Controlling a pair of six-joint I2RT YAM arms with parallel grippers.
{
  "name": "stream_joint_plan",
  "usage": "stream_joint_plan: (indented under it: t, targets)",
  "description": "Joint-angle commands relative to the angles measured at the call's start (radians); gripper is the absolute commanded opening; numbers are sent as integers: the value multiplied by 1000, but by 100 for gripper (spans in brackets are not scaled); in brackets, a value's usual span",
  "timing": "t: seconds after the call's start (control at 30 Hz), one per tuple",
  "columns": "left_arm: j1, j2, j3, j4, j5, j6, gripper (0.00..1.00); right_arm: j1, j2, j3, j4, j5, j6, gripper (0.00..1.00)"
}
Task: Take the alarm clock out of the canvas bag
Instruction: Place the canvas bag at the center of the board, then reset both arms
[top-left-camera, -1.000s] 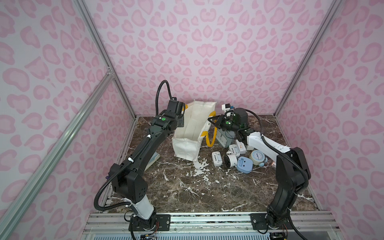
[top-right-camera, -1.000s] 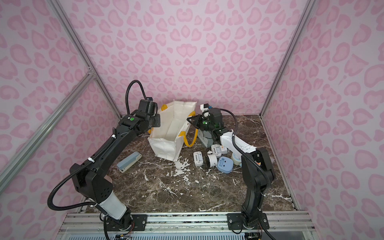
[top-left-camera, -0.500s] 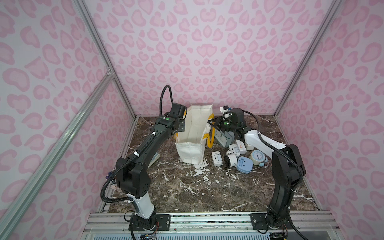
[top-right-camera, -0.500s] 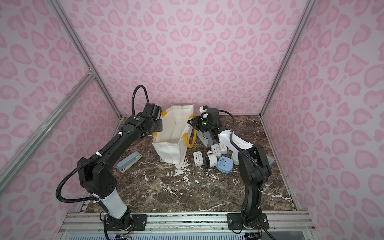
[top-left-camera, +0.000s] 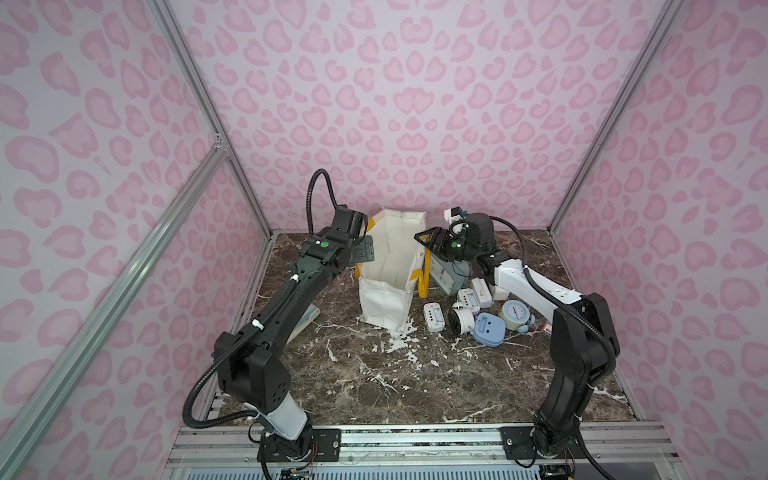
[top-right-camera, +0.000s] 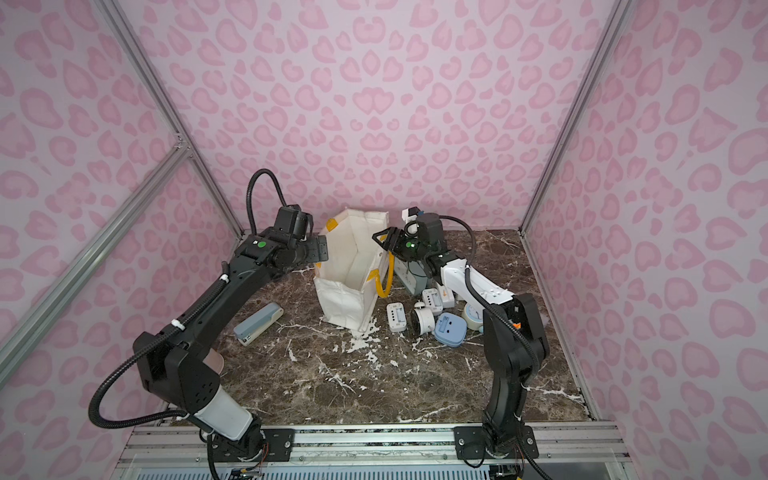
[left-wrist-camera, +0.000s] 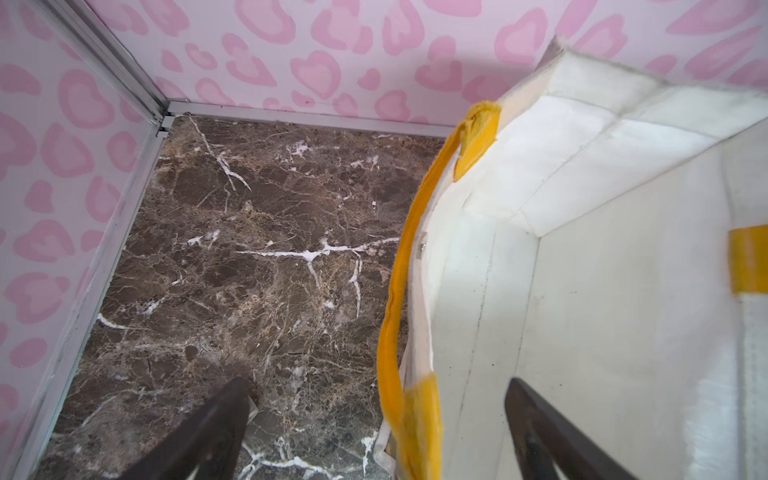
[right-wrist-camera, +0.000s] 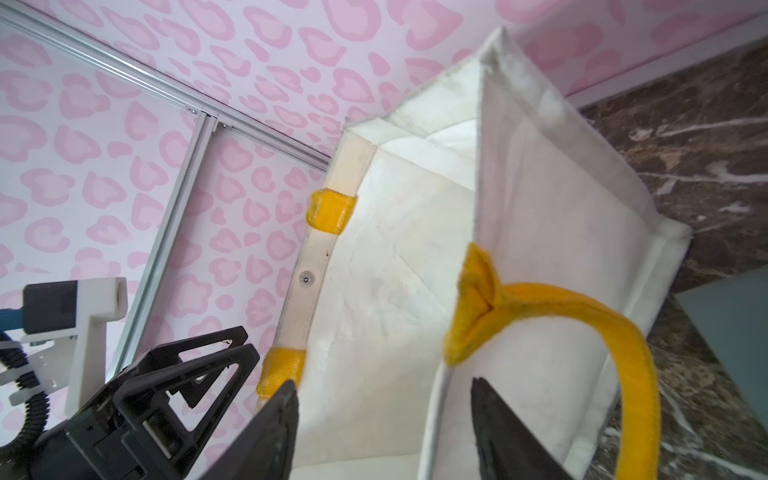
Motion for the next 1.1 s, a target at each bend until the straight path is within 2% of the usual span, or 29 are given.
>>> stream_joint_plan:
  t: [0.0, 0.13, 0.3, 0.37, 0.47, 0.53, 0.63, 0.77, 0.9, 1.07]
  targets:
    - [18, -106, -105, 145, -24, -44, 97, -9, -49, -11, -67, 64, -93, 73]
    - [60, -268, -298, 293, -31, -72, 97, -36, -154, -52, -135, 145, -169, 77]
    - [140, -378, -437, 296, -59, -87, 97, -96, -349, -195, -136, 292, -308, 81]
    - [172, -412, -493, 293, -70, -78, 97, -140, -444, -287, -120, 357, -397, 83]
    - [212, -461, -574, 299, -106, -69, 97, -214, -598, -476, -61, 535, -531, 90]
    - [228, -488, -626, 318, -126, -56, 97, -270, -686, -637, 42, 657, -612, 93]
    - [245, -509, -687, 346, -147, -66, 97, -369, -759, -838, 204, 757, -689, 96]
    - [252, -529, -768, 388, -183, -80, 97, -468, -763, -1022, 362, 785, -696, 96]
    - [252, -545, -836, 442, -233, -79, 97, -473, -706, -1152, 538, 798, -722, 97]
    - [253, -567, -915, 522, -270, -65, 97, -456, -565, -1193, 743, 778, -704, 97]
